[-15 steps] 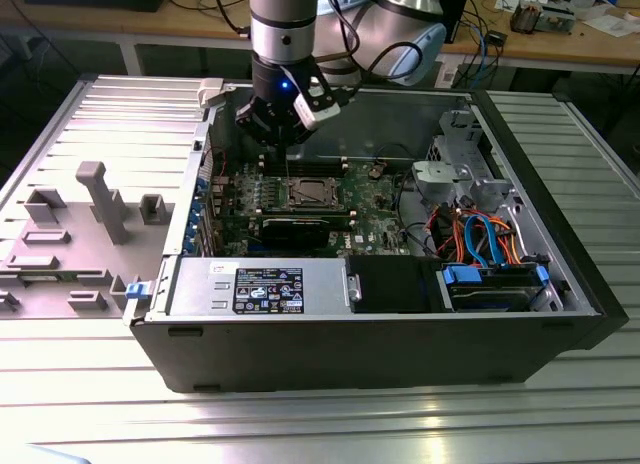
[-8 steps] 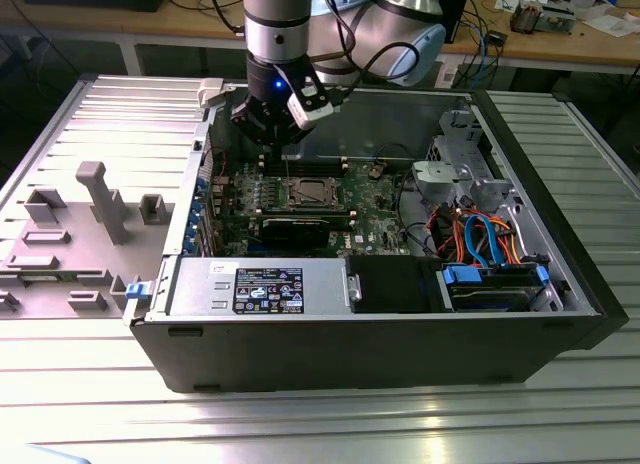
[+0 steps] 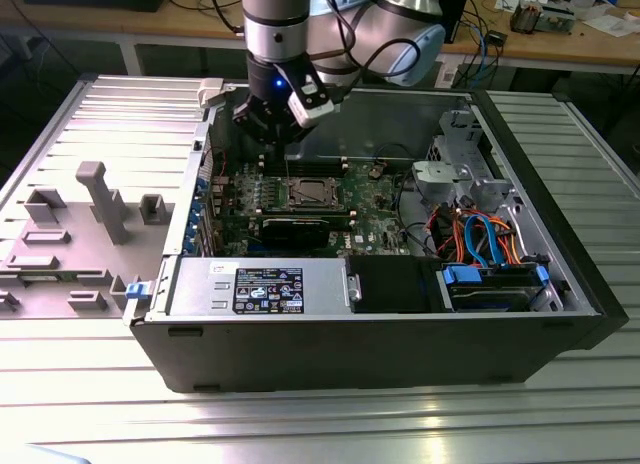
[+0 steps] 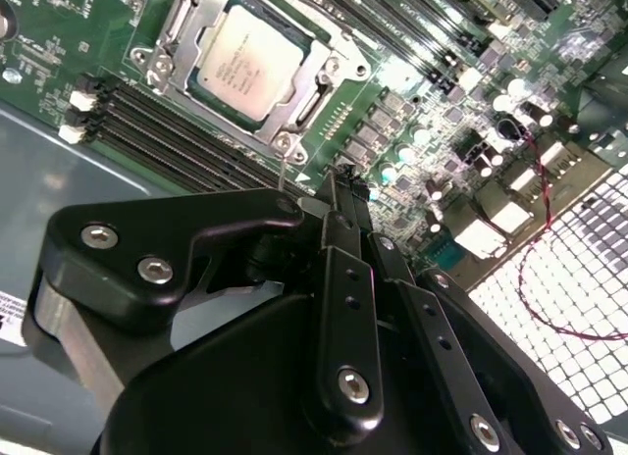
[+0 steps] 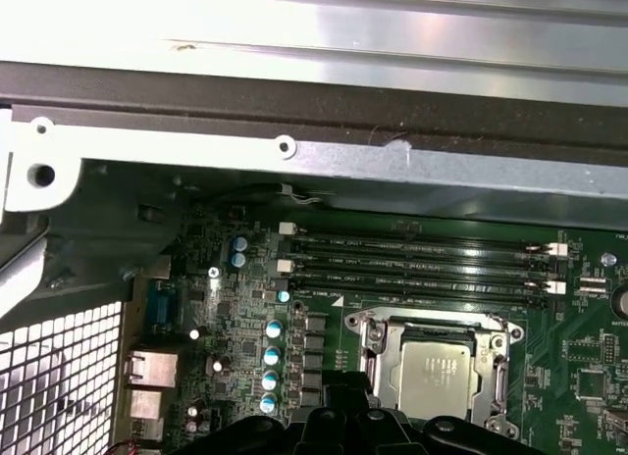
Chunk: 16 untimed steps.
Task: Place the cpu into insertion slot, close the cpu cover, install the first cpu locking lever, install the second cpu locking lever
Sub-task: 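Install the first cpu locking lever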
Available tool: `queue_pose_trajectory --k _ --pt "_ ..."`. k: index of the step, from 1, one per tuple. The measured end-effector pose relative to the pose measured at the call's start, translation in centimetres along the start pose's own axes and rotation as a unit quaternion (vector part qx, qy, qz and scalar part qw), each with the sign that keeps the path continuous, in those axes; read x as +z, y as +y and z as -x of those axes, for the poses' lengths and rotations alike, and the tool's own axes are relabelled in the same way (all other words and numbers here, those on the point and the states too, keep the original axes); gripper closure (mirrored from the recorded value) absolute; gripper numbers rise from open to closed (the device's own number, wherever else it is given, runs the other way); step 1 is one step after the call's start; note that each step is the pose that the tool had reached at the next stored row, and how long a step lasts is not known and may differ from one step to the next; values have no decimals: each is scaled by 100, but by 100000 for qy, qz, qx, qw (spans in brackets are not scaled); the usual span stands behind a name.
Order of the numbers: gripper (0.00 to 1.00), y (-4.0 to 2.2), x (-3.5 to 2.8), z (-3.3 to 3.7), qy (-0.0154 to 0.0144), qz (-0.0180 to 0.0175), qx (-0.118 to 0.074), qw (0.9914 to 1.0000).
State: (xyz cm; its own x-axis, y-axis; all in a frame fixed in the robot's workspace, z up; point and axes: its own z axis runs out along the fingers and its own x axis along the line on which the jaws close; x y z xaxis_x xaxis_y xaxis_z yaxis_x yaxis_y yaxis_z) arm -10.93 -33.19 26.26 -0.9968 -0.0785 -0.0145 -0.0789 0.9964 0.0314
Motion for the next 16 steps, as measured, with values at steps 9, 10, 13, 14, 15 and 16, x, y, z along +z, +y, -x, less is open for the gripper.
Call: queue_pose_trajectory --k 9,10,13,14,15,16 --pt "89 83 7 -30 -663 207 -12 99998" --pt "89 85 8 -30 -674 210 -18 99998" --pt "89 98 9 -28 -713 206 -20 99997" --pt "89 101 10 -28 -760 205 -20 99997" --pt "89 102 12 -21 -826 200 -19 99996" --pt "89 101 13 -12 -875 192 -18 99996"
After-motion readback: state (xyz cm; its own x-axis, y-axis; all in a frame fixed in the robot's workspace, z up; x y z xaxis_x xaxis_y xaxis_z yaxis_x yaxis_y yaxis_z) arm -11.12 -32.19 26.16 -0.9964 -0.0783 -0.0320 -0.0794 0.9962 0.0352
